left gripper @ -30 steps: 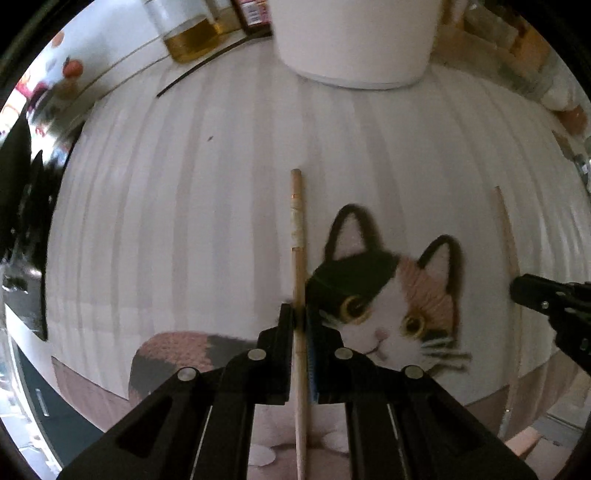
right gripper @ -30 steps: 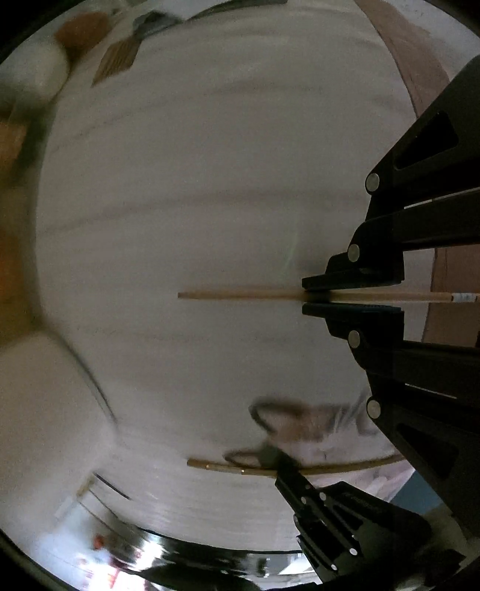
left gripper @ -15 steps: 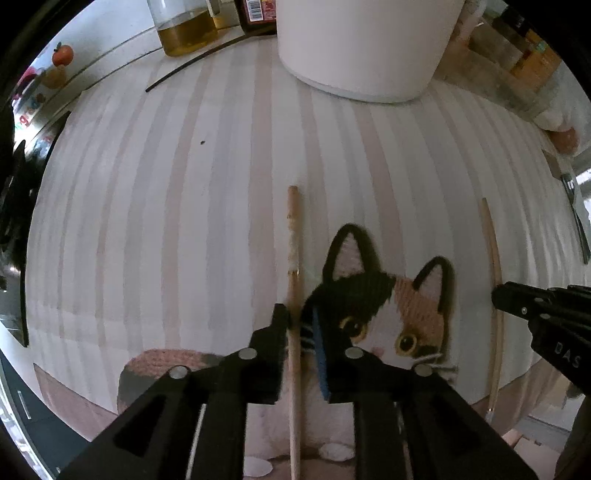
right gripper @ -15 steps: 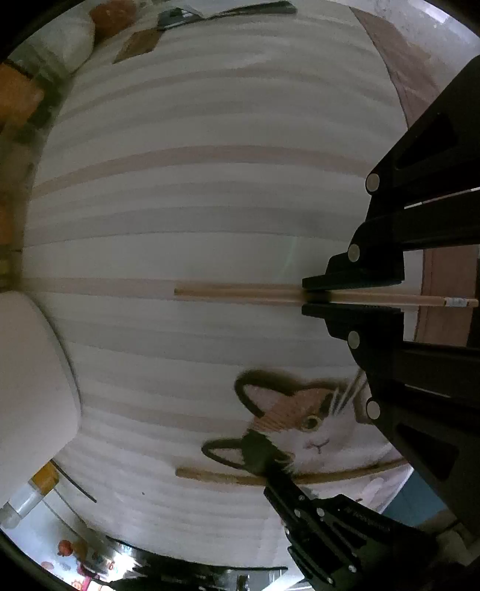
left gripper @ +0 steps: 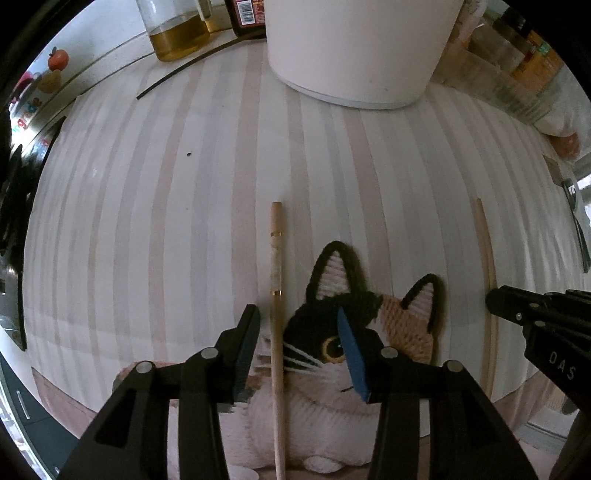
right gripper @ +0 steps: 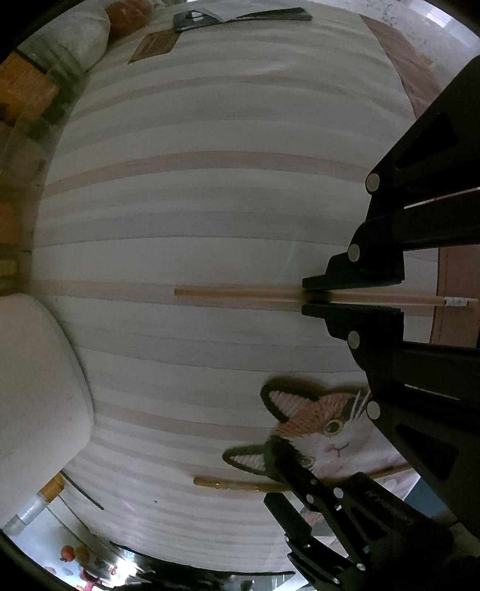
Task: Organize utensils
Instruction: 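Lift both wooden chopsticks and insert them into the white holder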
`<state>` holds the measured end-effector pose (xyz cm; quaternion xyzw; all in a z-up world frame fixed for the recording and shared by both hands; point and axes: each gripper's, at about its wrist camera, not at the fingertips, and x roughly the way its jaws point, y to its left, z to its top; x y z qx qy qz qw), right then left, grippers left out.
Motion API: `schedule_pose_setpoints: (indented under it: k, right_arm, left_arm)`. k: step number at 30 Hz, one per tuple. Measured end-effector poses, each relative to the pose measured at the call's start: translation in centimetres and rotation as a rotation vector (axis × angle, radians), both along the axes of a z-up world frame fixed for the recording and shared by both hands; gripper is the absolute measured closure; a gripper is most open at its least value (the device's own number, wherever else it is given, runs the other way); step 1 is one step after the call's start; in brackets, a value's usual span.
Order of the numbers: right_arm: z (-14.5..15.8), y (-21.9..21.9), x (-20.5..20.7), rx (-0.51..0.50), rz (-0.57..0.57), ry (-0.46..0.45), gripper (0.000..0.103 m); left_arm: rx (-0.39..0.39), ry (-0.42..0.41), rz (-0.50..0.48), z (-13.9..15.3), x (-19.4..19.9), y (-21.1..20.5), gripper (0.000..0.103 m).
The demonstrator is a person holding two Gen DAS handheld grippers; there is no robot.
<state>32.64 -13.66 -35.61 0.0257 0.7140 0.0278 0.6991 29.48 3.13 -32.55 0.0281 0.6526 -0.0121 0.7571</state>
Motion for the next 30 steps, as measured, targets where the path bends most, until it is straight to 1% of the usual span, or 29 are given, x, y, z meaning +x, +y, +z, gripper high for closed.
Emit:
schedule_pose_setpoints:
  k: [5, 8, 9, 10, 11, 13, 15, 18, 20, 22, 23, 27, 30]
  right_arm:
    - [-0.3, 0.1, 0.3, 0.012, -0.012, 0.003, 0.096]
    - [-0.1, 0.1, 0.5, 0.004, -0.009, -0.001, 0.096]
    - [-0.2, 0.1, 0.4, -0.002, -0.006, -0.006, 0.096]
    - [-0.1, 0.2, 0.3, -0.011, 0.0, -0.013, 0.096]
    - [-0.1, 0.4, 0.1, -0.015, -0.001, -0.022, 0.096]
    - [0.0, 0.9, -0.5, -0.045, 0.011, -0.065, 0.096]
    - [0.3, 1.1, -1.3, -0.047, 0.016, -0.109, 0.096]
    - [0.9, 0.3, -2.3, 0.0, -0.03, -0.152, 0.097]
    - [2.1, -0.6, -3.0, 0.034, -0.063, -0.198, 0.097]
    - [3.3, -1.0, -3.5, 0.041, -0.077, -0.236, 0.097]
    - [4.2, -1.2, -4.0, 0.045, -0.078, -0.274, 0.097]
    - [7.0, -1.6, -5.5, 0.064, -0.079, -0.377, 0.097]
    - [9.3, -1.6, -6.5, 0.094, -0.088, -0.446, 0.097]
  left_arm:
    - [-0.001, 0.002, -0.003, 0.7, -0.4, -0.2, 0.062]
    - [-0.003, -0.012, -0.013, 0.7, -0.6, -0.3, 0.066]
    - [-0.002, -0.021, -0.019, 0.7, -0.5, -0.3, 0.074]
    - [-0.001, -0.024, -0.029, 0.7, -0.4, -0.3, 0.089]
    - [0.002, -0.017, -0.044, 0.7, -0.3, -0.6, 0.098]
    - [0.0, -0.015, -0.052, 0.8, -0.1, -0.7, 0.099]
    - [0.016, -0.041, -0.066, 1.3, -0.3, -0.8, 0.099]
    - [-0.008, -0.056, -0.07, 2.3, -0.6, -0.6, 0.099]
    - [-0.02, -0.067, -0.08, 3.0, -1.0, -0.6, 0.099]
    - [-0.033, -0.082, -0.081, 3.9, -1.5, -0.5, 0.099]
    - [-0.04, -0.091, -0.08, 4.4, -1.7, -0.5, 0.099]
    - [-0.058, -0.147, -0.071, 7.3, -2.5, -0.5, 0.099]
    - [-0.077, -0.206, -0.063, 10.0, -3.1, -0.5, 0.099]
